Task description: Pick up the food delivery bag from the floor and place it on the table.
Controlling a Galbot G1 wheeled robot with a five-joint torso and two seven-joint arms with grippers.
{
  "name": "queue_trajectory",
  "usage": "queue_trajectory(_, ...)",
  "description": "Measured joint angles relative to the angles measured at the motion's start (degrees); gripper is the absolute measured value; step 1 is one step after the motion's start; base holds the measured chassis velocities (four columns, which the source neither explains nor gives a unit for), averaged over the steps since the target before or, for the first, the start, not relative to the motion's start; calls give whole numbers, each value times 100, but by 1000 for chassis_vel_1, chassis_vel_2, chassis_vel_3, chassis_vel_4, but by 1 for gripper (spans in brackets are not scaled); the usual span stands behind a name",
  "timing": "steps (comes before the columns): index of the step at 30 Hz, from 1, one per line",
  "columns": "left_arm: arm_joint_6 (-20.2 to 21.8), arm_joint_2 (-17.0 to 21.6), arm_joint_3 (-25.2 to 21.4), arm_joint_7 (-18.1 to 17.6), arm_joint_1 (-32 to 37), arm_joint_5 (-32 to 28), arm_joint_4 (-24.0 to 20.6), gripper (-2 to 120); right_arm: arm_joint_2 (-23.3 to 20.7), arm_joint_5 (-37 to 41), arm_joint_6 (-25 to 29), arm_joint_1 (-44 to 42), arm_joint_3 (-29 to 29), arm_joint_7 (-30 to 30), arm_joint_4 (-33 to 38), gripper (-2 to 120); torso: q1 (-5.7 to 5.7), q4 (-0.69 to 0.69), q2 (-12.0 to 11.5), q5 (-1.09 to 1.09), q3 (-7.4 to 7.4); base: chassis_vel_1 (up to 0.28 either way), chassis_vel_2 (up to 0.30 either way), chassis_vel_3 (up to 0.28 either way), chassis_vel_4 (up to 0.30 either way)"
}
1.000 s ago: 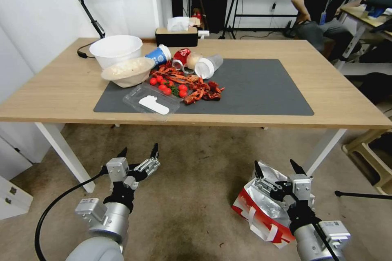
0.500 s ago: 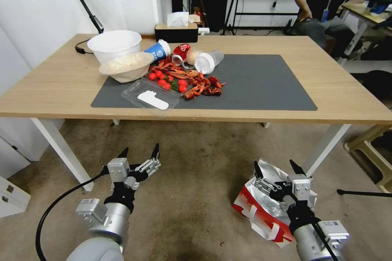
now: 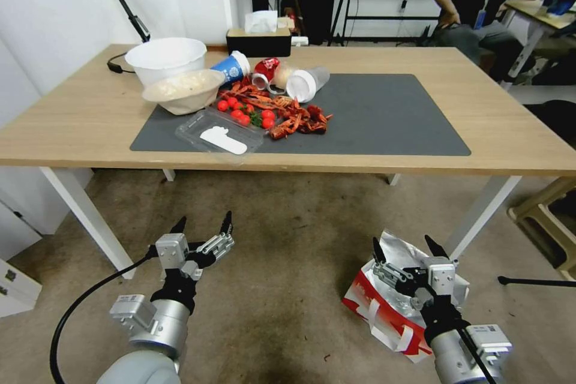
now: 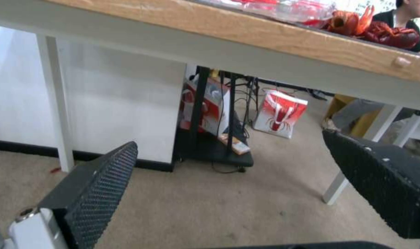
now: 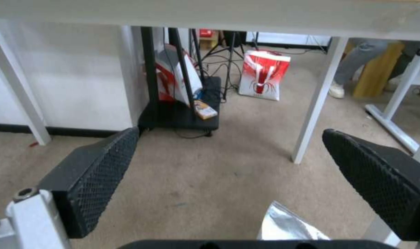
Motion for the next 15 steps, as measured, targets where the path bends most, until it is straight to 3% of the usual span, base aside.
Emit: queue_trajectory(15,-64,1,7,15,64,80,-10,100,0,-8,44,-39,-4,-5,-25,100,-139,0,-364,0,-226,0,0,0,0)
